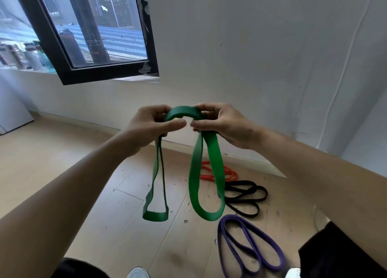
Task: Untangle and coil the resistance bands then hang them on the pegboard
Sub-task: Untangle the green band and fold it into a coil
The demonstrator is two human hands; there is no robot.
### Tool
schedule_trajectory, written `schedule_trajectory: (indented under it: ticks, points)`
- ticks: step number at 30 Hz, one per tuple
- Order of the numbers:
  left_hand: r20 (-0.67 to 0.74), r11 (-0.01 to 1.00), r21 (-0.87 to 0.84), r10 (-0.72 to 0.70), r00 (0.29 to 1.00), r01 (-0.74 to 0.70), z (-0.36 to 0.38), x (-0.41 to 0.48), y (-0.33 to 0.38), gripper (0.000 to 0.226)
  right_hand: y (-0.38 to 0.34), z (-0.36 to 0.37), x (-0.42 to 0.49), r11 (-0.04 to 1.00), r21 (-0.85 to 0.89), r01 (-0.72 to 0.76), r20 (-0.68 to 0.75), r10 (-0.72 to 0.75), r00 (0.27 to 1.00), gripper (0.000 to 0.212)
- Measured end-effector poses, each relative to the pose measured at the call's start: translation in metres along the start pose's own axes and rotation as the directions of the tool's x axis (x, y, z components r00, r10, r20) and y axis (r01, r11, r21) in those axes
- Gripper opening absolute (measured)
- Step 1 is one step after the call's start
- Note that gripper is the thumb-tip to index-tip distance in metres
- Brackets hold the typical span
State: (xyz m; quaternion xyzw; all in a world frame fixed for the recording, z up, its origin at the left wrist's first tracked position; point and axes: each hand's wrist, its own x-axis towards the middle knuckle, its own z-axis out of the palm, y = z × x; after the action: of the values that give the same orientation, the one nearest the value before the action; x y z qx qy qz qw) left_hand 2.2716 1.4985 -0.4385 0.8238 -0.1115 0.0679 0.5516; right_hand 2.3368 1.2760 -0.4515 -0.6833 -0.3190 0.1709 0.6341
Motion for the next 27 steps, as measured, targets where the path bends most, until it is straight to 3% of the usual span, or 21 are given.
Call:
schedule_trajectory:
  ticks: [4,8,12,17,21,24,27]
  points:
    - [-0.026,0.998,0.053,0.033,0.999,-0.032,0.009,0.003,0.002,0.042,0.005,0.006,0.003,0.999,-0.040,0.009,0.034,-0.008,0.999,0.051]
    - [-0.110,0.990,-0.136,0.019,0.994,-0.034,-0.001,0.004,0.001,0.039,0.031,-0.002,-0.001,0.982,-0.154,-0.108,0.116,0.127,0.985,0.053]
    - [-0.154,0.964,-0.259,0.014,0.988,-0.054,-0.013,0.004,0.001,0.031,0.082,0.004,-0.007,0.918,-0.313,-0.243,0.139,0.297,0.945,0.044]
    - [-0.191,0.943,-0.317,0.042,0.981,-0.102,-0.021,0.003,0.000,0.013,0.137,0.021,-0.012,0.809,-0.474,-0.348,0.114,0.449,0.886,0.018]
    - [-0.200,0.934,-0.336,0.052,0.978,-0.118,-0.023,0.001,-0.002,0.015,0.180,0.021,-0.026,0.718,-0.575,-0.393,0.090,0.533,0.841,0.015]
    - [-0.246,0.936,-0.330,0.039,0.969,-0.122,-0.025,0.001,-0.004,0.008,0.211,0.021,-0.037,0.692,-0.515,-0.507,0.011,0.596,0.803,0.014]
    - [-0.270,0.934,-0.336,0.031,0.962,-0.125,-0.027,0.001,-0.008,0.006,0.234,0.027,-0.053,0.734,-0.223,-0.642,-0.084,0.641,0.763,0.016]
